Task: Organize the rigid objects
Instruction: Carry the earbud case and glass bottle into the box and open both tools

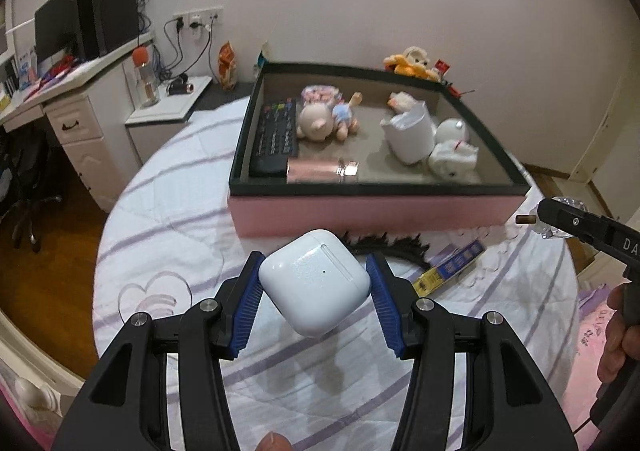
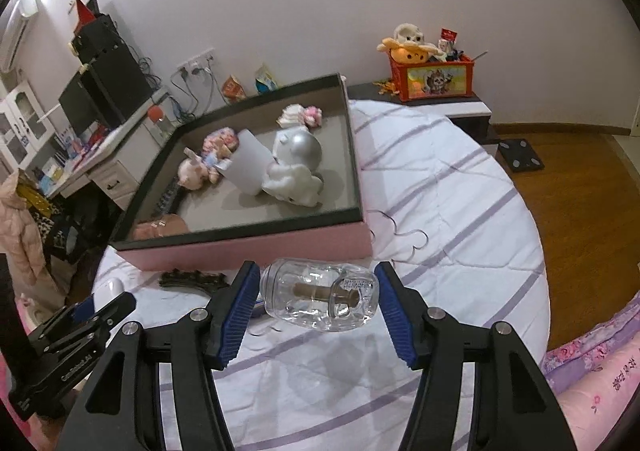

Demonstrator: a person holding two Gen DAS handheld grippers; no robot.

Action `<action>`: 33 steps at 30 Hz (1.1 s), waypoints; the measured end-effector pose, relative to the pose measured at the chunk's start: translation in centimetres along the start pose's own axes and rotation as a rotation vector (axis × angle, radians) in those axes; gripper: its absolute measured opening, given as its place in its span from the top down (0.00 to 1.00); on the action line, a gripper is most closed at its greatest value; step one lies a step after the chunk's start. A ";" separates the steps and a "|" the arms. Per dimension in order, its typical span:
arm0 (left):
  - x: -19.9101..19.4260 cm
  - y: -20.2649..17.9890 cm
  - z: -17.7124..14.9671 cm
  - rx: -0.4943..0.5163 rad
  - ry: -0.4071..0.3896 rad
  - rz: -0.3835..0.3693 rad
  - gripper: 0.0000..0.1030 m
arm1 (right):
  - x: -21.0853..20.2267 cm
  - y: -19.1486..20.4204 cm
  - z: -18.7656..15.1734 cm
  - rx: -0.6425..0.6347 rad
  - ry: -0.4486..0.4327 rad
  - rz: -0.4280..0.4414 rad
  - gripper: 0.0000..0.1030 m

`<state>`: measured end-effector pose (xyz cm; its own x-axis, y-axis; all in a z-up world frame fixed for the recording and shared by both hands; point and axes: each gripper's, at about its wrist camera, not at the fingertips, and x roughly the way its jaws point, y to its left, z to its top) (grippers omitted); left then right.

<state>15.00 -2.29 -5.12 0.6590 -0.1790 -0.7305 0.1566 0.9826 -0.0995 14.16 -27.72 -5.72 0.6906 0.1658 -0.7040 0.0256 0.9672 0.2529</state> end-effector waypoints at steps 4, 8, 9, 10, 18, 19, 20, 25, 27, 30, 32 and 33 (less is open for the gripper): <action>-0.9 -0.2 2.7 0.013 -0.025 -0.025 0.49 | -0.8 1.1 2.0 -0.022 -0.027 0.041 0.42; -1.1 -0.4 6.1 0.027 -0.058 -0.044 0.49 | -0.8 2.6 5.0 -0.057 -0.057 0.064 0.42; -1.0 -0.5 7.0 0.028 -0.065 -0.049 0.49 | -0.7 2.9 5.8 -0.066 -0.062 0.063 0.42; -0.7 -0.6 7.9 0.034 -0.071 -0.044 0.49 | -0.3 3.3 6.9 -0.074 -0.066 0.067 0.42; 4.1 -2.2 12.2 0.057 -0.044 -0.058 0.49 | 5.0 5.0 13.2 -0.097 -0.024 0.089 0.42; 4.6 -2.3 12.3 0.058 -0.040 -0.059 0.49 | 6.1 5.1 13.8 -0.097 -0.010 0.090 0.42; 5.2 -2.4 12.5 0.058 -0.034 -0.059 0.49 | 6.8 5.1 14.2 -0.098 0.000 0.090 0.42; 8.5 -2.5 13.2 0.051 0.006 -0.042 0.49 | 11.5 5.4 15.2 -0.101 0.073 0.078 0.42; 9.5 -2.4 13.4 0.052 0.020 -0.031 0.49 | 12.9 5.3 15.4 -0.096 0.097 0.077 0.42; 10.6 -2.2 13.3 0.051 0.044 -0.032 0.49 | 14.9 5.0 15.6 -0.088 0.132 0.074 0.42; 11.2 -2.3 13.3 0.056 0.057 -0.032 0.49 | 16.1 4.9 15.6 -0.082 0.157 0.077 0.42; 11.5 -2.3 13.2 0.059 0.064 -0.033 0.49 | 16.4 4.9 15.6 -0.083 0.162 0.076 0.42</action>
<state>31.86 -7.28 -4.37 0.6044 -0.2058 -0.7697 0.2219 0.9713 -0.0854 36.86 -23.25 -5.64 0.5625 0.2617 -0.7843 -0.0871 0.9621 0.2585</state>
